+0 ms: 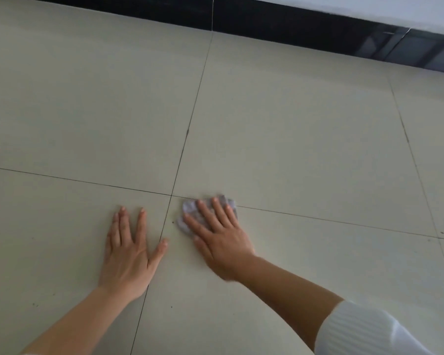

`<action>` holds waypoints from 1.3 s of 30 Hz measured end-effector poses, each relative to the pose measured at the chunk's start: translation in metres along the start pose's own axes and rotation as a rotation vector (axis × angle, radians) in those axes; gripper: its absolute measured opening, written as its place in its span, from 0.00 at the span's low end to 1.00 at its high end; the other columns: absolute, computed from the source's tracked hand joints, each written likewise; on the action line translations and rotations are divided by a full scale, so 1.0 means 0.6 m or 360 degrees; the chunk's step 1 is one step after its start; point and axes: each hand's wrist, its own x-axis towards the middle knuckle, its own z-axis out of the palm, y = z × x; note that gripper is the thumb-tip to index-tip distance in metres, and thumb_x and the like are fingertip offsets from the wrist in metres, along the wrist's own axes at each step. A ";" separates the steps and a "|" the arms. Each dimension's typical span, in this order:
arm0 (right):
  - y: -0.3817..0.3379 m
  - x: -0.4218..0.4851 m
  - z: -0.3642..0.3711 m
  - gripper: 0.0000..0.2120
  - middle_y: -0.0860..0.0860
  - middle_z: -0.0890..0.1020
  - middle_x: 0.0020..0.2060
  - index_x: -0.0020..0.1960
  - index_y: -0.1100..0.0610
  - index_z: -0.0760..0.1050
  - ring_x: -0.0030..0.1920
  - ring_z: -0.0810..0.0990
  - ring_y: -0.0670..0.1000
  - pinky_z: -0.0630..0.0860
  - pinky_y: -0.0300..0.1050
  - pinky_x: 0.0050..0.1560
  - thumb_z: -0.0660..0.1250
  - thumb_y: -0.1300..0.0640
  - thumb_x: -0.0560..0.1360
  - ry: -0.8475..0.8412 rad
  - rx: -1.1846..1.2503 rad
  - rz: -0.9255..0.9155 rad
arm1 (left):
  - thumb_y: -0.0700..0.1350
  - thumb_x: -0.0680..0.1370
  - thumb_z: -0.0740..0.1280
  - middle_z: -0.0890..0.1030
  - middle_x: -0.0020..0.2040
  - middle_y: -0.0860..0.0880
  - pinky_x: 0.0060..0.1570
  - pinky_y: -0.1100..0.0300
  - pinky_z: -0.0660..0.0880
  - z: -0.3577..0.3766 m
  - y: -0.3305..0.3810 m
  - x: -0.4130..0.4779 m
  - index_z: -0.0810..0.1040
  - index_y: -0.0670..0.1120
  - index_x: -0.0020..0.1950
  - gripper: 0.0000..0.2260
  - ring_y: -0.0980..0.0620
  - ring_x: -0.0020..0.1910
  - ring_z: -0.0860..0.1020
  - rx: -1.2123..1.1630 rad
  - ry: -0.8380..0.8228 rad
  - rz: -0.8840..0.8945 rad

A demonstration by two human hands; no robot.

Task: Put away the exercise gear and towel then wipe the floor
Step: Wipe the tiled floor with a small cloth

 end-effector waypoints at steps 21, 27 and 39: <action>0.061 -0.085 0.018 0.23 0.52 0.59 0.77 0.77 0.48 0.57 0.77 0.55 0.60 0.51 0.56 0.75 0.48 0.47 0.83 -0.0023 -0.0242 -0.0461 | 0.51 0.78 0.52 0.67 0.68 0.36 0.64 0.41 0.61 -0.046 0.000 0.175 0.67 0.40 0.68 0.23 0.36 0.65 0.64 -0.0147 0.0560 0.0153; 0.208 0.088 -0.050 0.28 0.50 0.49 0.79 0.79 0.47 0.46 0.78 0.47 0.58 0.49 0.58 0.75 0.31 0.44 0.81 0.0065 -0.0322 0.0153 | 0.54 0.77 0.50 0.57 0.75 0.37 0.72 0.43 0.53 -0.059 -0.025 0.284 0.60 0.42 0.74 0.28 0.38 0.74 0.54 -0.0089 0.0452 0.0099; 0.082 0.234 -0.078 0.24 0.45 0.40 0.77 0.76 0.39 0.40 0.76 0.32 0.52 0.31 0.51 0.75 0.42 0.43 0.82 0.0153 0.0128 0.0591 | 0.55 0.76 0.50 0.58 0.76 0.41 0.67 0.43 0.57 -0.060 -0.027 0.288 0.62 0.47 0.73 0.27 0.42 0.75 0.54 -0.0206 0.0313 0.0009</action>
